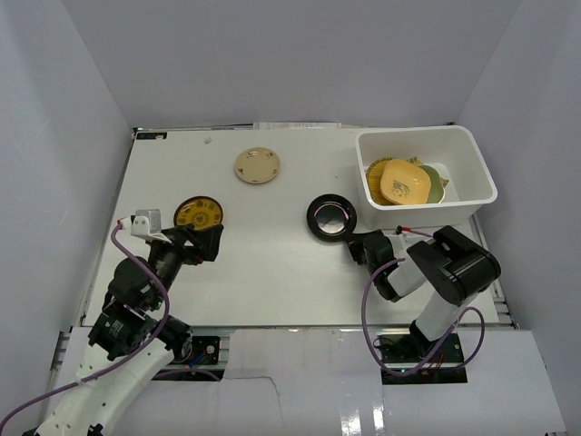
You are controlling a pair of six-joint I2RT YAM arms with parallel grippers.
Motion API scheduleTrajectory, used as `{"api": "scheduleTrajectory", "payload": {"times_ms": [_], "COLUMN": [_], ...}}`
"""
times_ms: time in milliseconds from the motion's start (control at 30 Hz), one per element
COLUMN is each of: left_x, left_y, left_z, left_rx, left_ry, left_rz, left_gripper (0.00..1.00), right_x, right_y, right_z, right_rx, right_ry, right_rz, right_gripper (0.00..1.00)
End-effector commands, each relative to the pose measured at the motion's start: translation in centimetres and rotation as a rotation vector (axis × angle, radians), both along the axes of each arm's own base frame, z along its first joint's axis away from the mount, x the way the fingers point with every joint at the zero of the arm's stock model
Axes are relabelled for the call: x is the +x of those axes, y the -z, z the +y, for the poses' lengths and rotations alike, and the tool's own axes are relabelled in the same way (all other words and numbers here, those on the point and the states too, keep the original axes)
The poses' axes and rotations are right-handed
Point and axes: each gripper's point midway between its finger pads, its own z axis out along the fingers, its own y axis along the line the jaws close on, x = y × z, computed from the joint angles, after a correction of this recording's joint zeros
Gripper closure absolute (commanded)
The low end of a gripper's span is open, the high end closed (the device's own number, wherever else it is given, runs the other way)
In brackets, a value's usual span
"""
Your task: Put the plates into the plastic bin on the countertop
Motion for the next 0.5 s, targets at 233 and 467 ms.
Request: {"api": "scheduleTrajectory", "payload": {"times_ms": [233,467], "left_x": [0.5,2.4], "left_y": [0.7,3.7], "left_z": [-0.6,-2.5], "left_rx": [-0.01,-0.085], "left_ry": [0.009,0.004], "left_rz": [0.047,0.197], "left_gripper": [0.02,0.04], "right_x": [-3.0,-2.2], "right_y": [-7.4,-18.1], "right_z": [5.3,4.8], "right_rx": [-0.037,-0.351], "right_ry": [-0.292,-0.397], "right_rz": [-0.228,-0.412], "right_gripper": [0.92,0.92]}}
